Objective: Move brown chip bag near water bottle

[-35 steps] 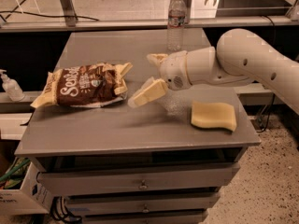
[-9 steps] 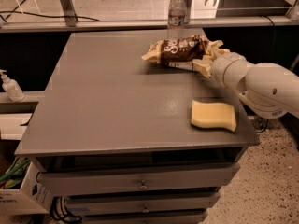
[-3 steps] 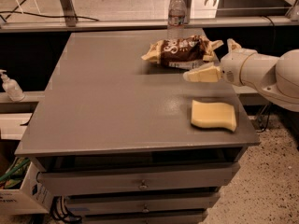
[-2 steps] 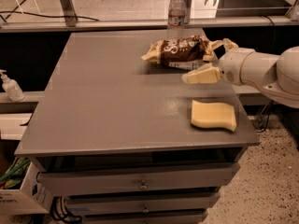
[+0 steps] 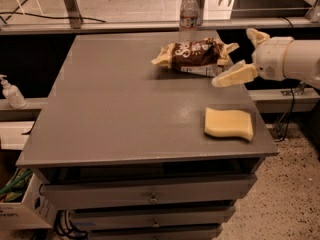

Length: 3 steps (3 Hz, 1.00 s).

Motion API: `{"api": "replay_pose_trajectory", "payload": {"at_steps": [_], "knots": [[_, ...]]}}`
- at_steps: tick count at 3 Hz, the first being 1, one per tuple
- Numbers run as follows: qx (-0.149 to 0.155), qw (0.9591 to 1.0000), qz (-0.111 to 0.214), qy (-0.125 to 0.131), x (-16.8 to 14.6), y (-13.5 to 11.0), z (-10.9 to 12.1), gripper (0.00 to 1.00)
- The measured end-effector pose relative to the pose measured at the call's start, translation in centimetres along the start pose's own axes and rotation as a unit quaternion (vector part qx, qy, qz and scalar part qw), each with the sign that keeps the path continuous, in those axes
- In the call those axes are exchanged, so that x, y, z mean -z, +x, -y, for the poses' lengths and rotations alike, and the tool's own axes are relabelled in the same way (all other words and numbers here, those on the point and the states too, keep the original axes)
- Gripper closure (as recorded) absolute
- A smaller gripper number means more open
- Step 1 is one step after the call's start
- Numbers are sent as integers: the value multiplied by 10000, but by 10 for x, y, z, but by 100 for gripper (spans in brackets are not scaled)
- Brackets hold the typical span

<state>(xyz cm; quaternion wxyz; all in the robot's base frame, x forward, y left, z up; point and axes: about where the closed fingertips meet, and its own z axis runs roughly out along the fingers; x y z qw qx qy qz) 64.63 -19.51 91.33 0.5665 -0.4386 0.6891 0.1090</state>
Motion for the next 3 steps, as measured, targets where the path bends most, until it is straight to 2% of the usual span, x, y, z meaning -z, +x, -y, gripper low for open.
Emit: {"api": "replay_pose_trajectory", "payload": {"at_steps": [1, 2, 3], "knots": [[253, 9993, -44, -288, 23, -1, 22, 0], [367, 9974, -74, -619, 45, 0, 45, 0], [609, 9956, 21, -712, 64, -24, 50, 0]]}}
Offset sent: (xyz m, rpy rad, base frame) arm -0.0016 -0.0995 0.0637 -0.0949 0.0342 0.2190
